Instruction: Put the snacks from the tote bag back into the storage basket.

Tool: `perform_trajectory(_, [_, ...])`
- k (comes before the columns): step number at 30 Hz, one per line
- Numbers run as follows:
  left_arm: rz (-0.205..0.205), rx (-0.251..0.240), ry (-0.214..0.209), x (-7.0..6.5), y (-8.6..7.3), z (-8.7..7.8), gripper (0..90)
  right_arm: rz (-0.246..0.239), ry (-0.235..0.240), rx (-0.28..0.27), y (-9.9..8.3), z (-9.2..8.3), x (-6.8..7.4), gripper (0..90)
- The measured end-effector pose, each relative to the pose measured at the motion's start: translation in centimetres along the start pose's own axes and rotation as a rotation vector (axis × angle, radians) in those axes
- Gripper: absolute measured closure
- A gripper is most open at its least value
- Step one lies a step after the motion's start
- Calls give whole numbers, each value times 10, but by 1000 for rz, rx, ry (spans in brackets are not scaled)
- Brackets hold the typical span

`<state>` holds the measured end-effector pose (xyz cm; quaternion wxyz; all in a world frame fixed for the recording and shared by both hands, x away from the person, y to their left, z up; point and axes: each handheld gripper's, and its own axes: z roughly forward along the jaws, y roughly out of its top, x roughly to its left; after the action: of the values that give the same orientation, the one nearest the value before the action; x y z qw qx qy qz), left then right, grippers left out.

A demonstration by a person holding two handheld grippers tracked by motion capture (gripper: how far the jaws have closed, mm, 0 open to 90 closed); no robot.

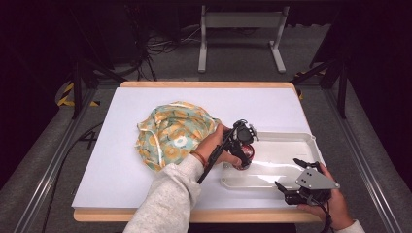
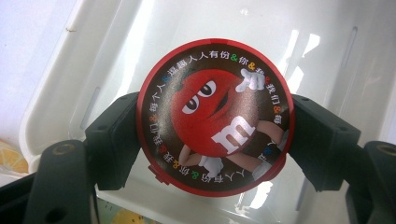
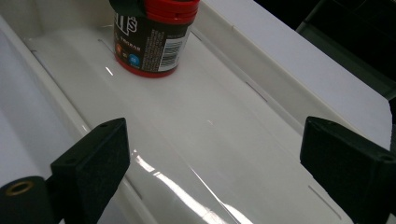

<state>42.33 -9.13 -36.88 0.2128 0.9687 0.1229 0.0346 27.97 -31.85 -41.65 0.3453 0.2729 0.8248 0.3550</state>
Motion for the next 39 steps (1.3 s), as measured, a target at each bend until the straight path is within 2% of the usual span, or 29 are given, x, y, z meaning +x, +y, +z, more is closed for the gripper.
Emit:
perform_trajectory(7, [-1,-19,5,-1,-1,-2,248,-2,0,-2,0,0,0,89])
perform_trajectory(19, [8,-22,24,-3,-1,-7,230,-3,-2,-3,0,0,0,89])
perform_trajectory(20, [-1,-29,28,-4,-2,-7,229,-1,-1,-4,0,0,0,89])
perform_trajectory(23, [25,-27,51,-6,-1,-10,236,-5,1,-4,0,0,0,89])
perform_trajectory(25, [22,-33,58,-7,-1,-13,235,-4,-1,-3,0,0,0,88])
perform_trajectory(30, [12,-61,56,-9,-3,-17,253,-8,2,-3,1,0,1,87])
perform_trajectory(31, [28,-64,57,-11,-3,-19,262,-9,3,-4,1,0,1,88])
perform_trajectory(39, [31,-59,86,-12,-5,-24,218,-5,1,-4,0,1,0,87])
